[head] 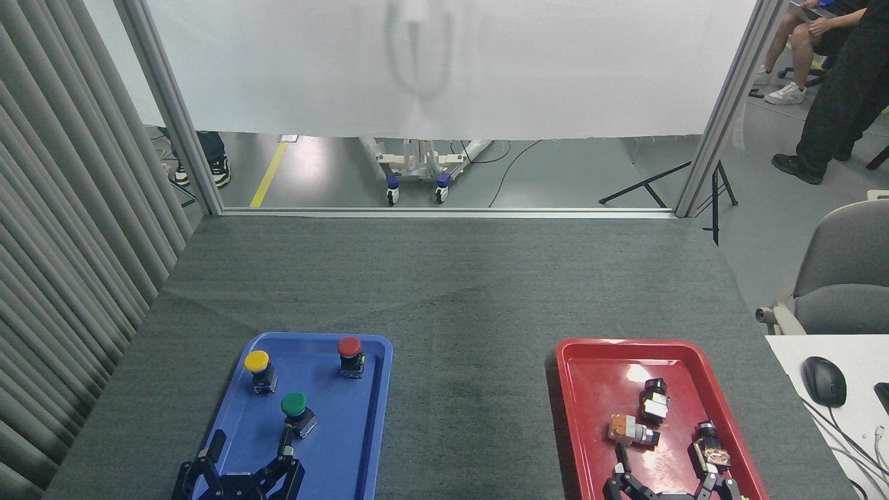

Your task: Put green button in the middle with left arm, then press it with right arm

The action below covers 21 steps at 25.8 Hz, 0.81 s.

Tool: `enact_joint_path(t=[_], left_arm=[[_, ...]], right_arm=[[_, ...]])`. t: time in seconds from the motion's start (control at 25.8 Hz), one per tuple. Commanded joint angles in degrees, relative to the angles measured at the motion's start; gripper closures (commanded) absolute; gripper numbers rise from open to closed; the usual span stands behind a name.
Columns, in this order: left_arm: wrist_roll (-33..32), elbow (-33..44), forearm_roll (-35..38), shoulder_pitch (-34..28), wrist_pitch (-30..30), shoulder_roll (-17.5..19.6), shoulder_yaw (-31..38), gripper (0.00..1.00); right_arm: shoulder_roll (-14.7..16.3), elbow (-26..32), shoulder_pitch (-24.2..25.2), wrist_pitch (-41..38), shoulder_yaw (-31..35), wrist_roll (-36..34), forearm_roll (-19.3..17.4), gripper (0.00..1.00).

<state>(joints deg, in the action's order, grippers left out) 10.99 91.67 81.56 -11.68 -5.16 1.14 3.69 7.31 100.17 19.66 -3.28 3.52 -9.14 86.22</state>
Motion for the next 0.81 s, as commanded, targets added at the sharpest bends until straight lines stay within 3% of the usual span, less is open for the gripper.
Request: enact_joint_path(t=[0.0,0.5,0.77], left_arm=[[0.0,0.0,0.0,0.1,0.0,0.0,0.0,0.00],[0.1,0.0,0.1,1.1,0.6,0.0,0.1,0.00],[0.3,-0.8,0.5,2.3,0.9,0.0,0.1,0.00]], right_arm=[[0.1,0.0,0.0,0.0,0.0,0.0,0.0,0.00],[0.4,-0.1,-0.1,0.4,0.0,0.0,0.0,0.00],[0.6,-1.2,-3.0,0.5,-0.1,0.0,-1.8,0.00]])
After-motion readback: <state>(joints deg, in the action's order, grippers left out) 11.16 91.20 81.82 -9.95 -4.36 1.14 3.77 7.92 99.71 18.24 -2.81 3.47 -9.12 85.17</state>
